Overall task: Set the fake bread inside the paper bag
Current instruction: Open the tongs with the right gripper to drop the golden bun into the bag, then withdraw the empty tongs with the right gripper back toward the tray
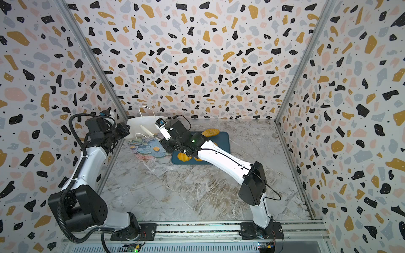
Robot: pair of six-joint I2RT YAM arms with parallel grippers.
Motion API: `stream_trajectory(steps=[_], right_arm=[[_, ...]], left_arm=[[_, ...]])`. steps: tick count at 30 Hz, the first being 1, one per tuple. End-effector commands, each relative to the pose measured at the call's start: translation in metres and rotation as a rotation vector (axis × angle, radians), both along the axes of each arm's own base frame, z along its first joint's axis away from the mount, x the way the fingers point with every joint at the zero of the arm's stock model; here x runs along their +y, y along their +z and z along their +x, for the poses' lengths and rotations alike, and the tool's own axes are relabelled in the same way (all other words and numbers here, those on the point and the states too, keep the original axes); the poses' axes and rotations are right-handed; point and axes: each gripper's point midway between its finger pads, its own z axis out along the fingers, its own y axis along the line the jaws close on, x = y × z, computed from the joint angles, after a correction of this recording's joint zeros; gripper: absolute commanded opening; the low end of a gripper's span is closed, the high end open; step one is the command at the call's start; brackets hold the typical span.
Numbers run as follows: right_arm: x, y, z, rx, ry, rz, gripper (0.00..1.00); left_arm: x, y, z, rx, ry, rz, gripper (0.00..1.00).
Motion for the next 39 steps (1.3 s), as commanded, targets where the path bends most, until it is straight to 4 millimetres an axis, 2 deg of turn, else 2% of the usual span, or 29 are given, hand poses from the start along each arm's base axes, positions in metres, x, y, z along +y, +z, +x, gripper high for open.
stream_trajectory(steps=[1,14,20,33,39], right_arm=[[-0.022,0.056,-0.01,-0.065,-0.033,0.101,0.54],[-0.06,0.056,-0.027,-0.094,-0.073,0.14,0.54],[-0.082,0.045,-0.036,-0.106,-0.094,0.156,0.54],[-0.124,0.001,-0.044,-0.083,-0.195,0.107,0.53],[-0.129,-0.027,-0.05,-0.022,-0.189,0.063,0.52]], left_arm=[[-0.002,0.014,-0.001,-0.049,-0.01,0.011,0.0],[-0.002,0.013,-0.002,-0.047,-0.01,0.009,0.0],[-0.001,0.012,-0.002,-0.046,-0.006,0.012,0.0],[-0.001,0.012,-0.002,-0.046,-0.009,0.009,0.0],[0.0,0.014,-0.003,-0.05,-0.001,0.017,0.0]])
